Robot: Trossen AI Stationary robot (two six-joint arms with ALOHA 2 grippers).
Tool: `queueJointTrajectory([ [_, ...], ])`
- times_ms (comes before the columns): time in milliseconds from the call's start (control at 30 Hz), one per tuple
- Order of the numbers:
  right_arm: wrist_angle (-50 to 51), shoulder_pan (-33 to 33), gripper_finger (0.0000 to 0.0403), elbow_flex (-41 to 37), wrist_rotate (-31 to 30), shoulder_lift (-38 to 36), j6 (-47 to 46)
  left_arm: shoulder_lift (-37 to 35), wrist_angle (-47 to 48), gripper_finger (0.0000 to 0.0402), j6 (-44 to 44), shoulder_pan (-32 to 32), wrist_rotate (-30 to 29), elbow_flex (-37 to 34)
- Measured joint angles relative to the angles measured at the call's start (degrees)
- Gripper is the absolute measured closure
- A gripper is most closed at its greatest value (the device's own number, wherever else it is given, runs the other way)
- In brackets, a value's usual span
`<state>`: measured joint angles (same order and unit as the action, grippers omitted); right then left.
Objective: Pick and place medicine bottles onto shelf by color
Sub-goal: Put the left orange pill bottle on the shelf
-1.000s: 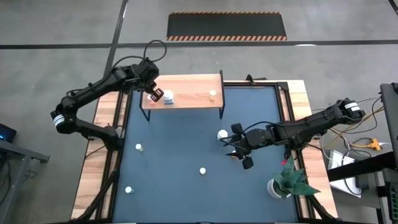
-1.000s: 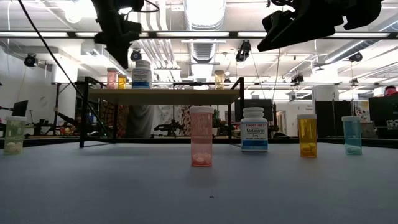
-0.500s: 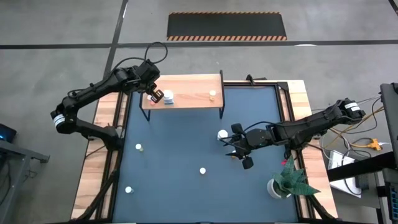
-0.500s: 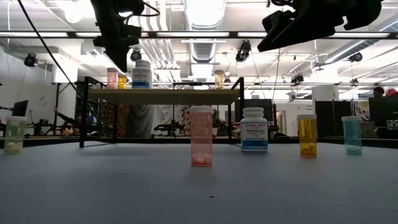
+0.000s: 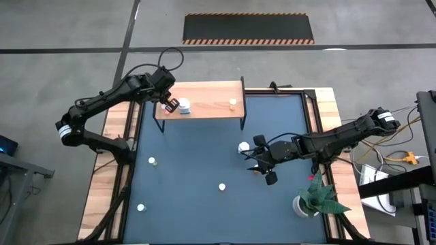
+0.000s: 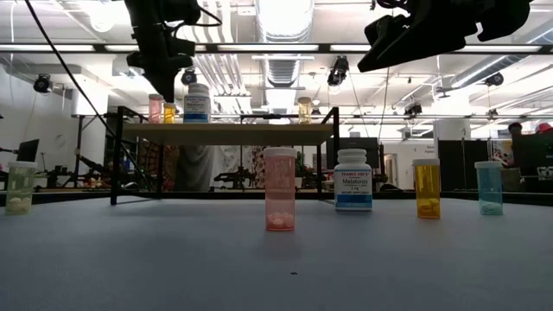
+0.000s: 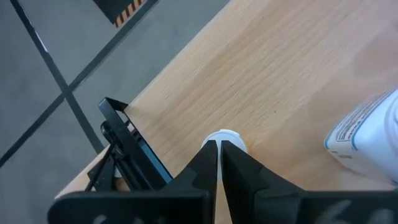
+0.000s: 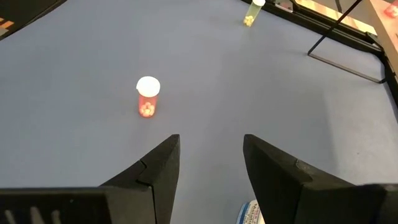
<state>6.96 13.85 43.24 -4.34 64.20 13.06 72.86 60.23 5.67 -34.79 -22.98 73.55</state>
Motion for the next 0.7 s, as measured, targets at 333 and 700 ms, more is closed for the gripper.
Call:
queueJointTrajectory([
  [333, 0.02, 0.00, 0.0234, 0.00, 0.00, 0.00, 0.00, 0.07, 0.29, 0.0396, 1.56, 0.00, 0.02, -0.01],
  [700, 0.02, 0.00, 0.0234, 0.00, -0.02, 0.00, 0.02, -0.92, 3.23, 0.0396, 3.04, 0.00, 0.15, -0.01],
])
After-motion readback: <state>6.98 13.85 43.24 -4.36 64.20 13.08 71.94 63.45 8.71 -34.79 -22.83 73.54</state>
